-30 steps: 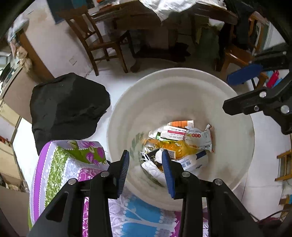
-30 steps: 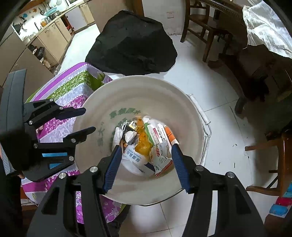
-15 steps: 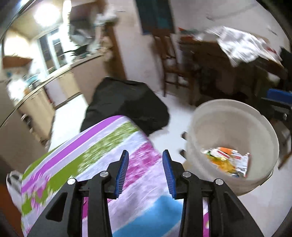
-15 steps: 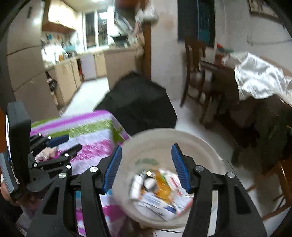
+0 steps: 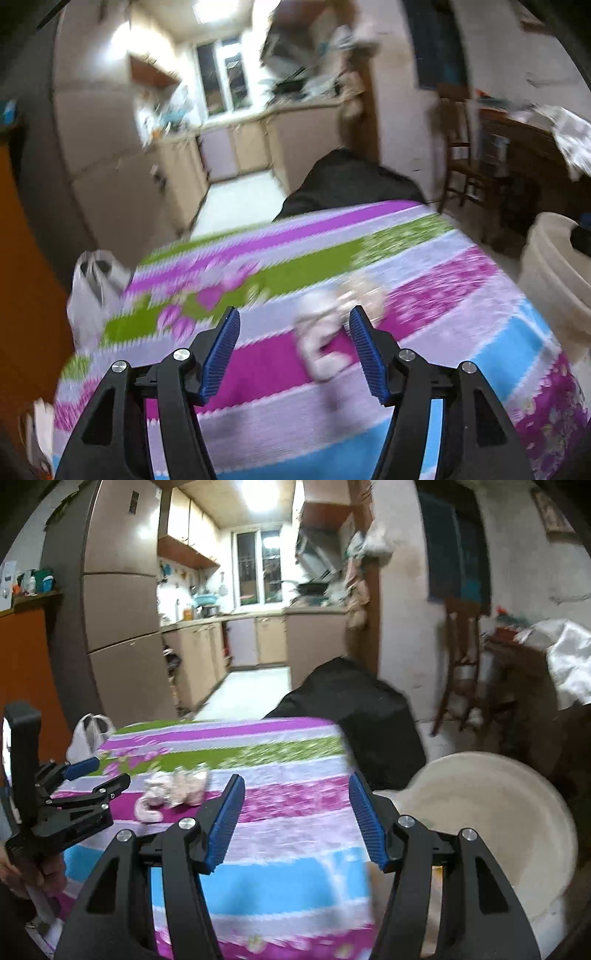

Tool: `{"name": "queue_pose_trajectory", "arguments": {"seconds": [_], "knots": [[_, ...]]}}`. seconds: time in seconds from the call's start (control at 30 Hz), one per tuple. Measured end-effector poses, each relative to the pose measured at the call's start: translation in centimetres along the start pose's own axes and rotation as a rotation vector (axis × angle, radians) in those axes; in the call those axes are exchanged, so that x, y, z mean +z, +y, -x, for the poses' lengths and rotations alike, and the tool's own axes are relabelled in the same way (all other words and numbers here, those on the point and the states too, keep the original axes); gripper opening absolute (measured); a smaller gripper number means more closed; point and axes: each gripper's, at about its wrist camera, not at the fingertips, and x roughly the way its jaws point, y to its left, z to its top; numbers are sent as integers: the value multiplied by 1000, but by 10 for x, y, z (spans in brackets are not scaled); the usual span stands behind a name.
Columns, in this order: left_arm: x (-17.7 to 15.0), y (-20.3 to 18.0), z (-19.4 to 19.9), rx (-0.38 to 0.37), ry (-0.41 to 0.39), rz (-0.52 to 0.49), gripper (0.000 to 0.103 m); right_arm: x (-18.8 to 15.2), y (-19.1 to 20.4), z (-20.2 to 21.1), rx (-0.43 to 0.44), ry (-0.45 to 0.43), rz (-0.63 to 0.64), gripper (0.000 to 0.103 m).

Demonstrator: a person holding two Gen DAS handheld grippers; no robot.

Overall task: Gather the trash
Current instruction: 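Withdraw both open tools from the bucket back over the table, then grasp the clear grain bag with the right tool while the left tool grasps the white tissue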

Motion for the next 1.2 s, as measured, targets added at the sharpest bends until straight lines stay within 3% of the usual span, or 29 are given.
{"name": "queue_pose_trajectory", "arguments": {"seconds": [0.17,0.37,0.4,0.47,0.5,0.53,0.57,0.7,0.77,0.9,1.03,1.2], "knots": [[-13,29,-30,-119,78,17,62,-3,28,-41,124,102,-7,56],[-15,17,-49,-210,122,-63,61,5,51,-106,340,295,-69,56],[-16,12,-55,-218,137,-78,59,6,55,-113,355,316,-66,56],[-19,6,-71,-226,192,-97,39,8,61,-134,398,373,-78,56],[-20,4,-78,-240,222,-94,37,9,66,-142,415,386,-82,56],[-18,8,-78,-275,214,-55,23,10,70,-149,442,401,-84,56],[-17,11,-81,-295,228,-29,19,10,74,-157,469,421,-87,56],[-19,12,-84,-301,224,3,15,8,83,-182,480,465,-106,54],[-21,13,-83,-301,225,9,12,1,86,-189,470,485,-86,40],[-23,20,-80,-300,228,33,10,-2,83,-176,477,465,-81,35],[-34,32,-46,-304,218,5,9,-7,67,-119,480,468,-16,35],[-64,50,11,-335,204,-62,9,-34,46,-36,380,536,270,38]]}}
